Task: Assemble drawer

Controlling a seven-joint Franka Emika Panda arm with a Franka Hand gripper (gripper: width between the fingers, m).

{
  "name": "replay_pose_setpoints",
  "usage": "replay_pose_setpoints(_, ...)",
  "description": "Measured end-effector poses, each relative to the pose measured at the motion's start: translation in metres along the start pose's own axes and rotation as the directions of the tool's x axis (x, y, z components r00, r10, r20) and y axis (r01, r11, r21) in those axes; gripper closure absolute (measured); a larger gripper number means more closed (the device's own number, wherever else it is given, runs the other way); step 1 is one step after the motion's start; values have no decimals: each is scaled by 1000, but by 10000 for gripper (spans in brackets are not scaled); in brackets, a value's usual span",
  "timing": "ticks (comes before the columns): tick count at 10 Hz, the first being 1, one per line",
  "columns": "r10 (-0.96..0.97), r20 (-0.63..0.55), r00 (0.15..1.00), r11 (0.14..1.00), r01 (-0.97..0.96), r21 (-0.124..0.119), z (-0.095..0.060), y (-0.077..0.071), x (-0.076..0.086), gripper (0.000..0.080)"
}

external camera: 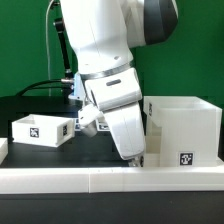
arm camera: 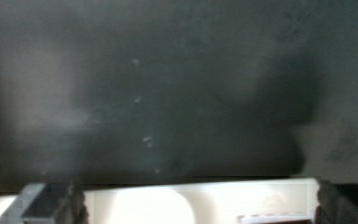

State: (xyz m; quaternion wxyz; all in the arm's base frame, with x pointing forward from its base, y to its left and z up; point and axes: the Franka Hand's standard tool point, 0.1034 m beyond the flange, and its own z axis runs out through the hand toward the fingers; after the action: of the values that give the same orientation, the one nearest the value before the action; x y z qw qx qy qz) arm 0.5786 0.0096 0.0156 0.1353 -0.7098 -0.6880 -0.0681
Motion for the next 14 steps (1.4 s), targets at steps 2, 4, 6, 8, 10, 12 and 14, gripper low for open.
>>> replay_pose_setpoints(2, 6, 1, 1000, 1000, -6, -1, 0, 1, -1, 151)
replay_pose_setpoints(4, -4, -4, 1000, 1000, 4, 3, 2, 0, 4, 151)
replay_pose_setpoints(6, -28, -10, 1000, 1000, 28, 1, 3, 1, 11, 151)
replay_pose_setpoints(8, -35, -17, 999, 999, 35, -13, 2, 4, 25, 151)
replay_pose_setpoints(10, -24, -14, 1000, 1000, 24, -19, -2, 4, 27, 151)
replay_pose_setpoints(12, -17, -13, 1000, 1000, 17, -17, -4, 4, 18, 151)
replay_pose_setpoints(14, 4, -3, 1000, 1000, -4, 5, -13, 5, -13, 151)
